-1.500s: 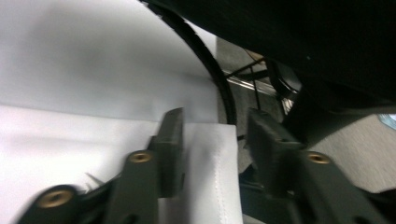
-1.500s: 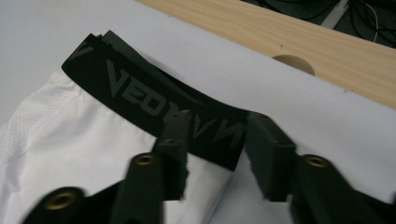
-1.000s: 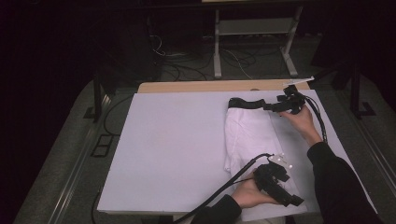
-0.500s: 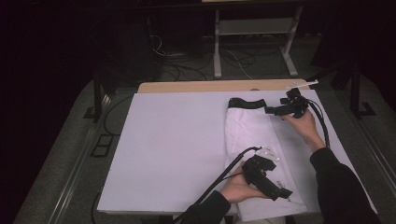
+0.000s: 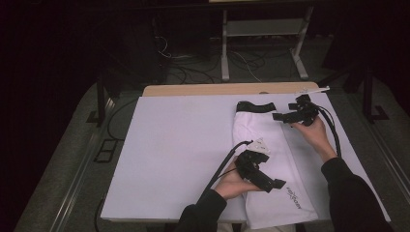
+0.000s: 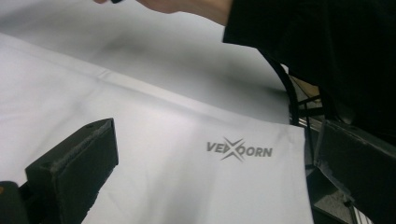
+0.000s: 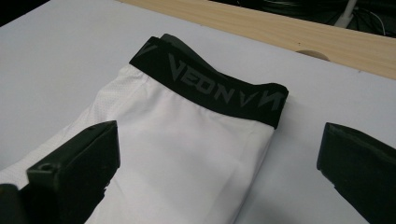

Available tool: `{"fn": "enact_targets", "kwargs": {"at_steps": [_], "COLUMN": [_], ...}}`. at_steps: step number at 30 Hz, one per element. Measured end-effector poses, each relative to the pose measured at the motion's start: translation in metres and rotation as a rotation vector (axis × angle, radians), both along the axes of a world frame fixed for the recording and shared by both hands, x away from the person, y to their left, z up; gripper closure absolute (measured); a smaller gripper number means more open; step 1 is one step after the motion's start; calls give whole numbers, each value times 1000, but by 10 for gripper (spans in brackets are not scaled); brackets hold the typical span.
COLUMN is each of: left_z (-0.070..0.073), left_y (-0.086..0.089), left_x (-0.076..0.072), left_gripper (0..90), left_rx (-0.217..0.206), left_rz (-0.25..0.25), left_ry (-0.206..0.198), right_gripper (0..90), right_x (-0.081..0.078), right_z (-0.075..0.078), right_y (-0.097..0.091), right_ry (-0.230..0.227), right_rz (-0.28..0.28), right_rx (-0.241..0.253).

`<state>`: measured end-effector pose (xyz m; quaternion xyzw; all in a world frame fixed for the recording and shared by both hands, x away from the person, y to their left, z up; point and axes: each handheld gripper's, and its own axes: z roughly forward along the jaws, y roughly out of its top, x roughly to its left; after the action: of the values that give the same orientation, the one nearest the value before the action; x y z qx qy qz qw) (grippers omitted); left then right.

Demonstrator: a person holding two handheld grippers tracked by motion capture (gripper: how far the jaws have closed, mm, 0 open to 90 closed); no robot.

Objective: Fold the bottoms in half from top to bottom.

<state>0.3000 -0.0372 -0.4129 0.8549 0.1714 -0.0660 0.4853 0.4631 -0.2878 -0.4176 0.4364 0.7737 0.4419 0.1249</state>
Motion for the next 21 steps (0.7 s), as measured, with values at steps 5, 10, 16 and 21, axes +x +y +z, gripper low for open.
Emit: {"fn": "enact_targets", "kwargs": {"at_steps": [5,10,16,21], "left_z": [0,1,3,2], "left_y": [7,15,25,32], "left_x": [7,16,27,37], "left_gripper": [0,0,0,0], "left_rx": [2,-11,-20,-18], "left_rz": [18,40,68,96], "left_ry": [-12,-16,-22,-22], "right_gripper": [0,0,0,0], "right_x": [-3,-6,-8,-10], "right_z": [-2,-5,-5,-5], "right_y": [1,1,1,1], "right_ry": [0,2,-1,-2], "right_rz": [-2,0,6,5], "right_rx": [4,7,11,11]}}
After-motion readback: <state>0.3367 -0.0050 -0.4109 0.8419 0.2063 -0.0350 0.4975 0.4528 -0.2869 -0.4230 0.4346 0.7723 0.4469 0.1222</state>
